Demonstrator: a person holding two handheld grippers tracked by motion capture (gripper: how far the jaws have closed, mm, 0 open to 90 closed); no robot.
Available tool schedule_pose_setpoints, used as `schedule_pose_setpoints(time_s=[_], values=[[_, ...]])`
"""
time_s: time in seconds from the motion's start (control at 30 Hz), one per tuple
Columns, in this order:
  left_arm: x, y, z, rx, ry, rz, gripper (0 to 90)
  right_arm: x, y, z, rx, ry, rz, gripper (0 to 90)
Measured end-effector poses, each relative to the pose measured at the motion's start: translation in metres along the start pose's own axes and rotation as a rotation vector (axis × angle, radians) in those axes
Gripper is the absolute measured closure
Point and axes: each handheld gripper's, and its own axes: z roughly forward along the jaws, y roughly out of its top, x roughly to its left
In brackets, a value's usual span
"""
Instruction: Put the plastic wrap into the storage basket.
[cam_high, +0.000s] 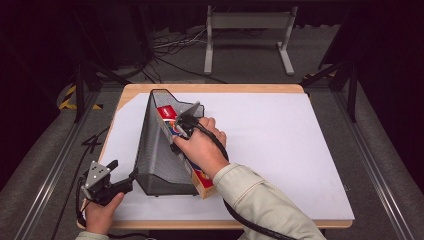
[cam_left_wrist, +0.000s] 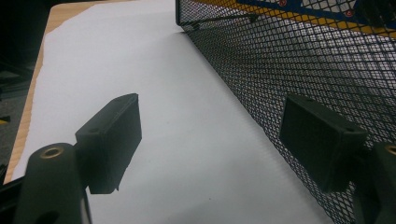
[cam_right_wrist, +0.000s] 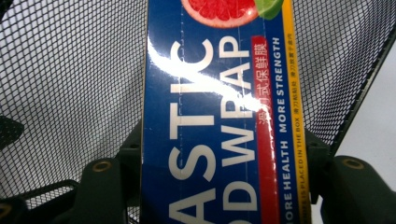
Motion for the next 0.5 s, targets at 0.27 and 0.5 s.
schedule_pose_setpoints(time_s=[0.27,0.5], values=[[0.0,0.0,0.0,0.002,-0.002,-0.001,21.8,-0.003,0.006,0.007,0.039,-0.012,0.005,39.8],[-0.002,0.0,0.002,0.013,-0.011,0.009,21.7,-0.002,0.012,0.012,0.075,-0.035,0.004,39.6]])
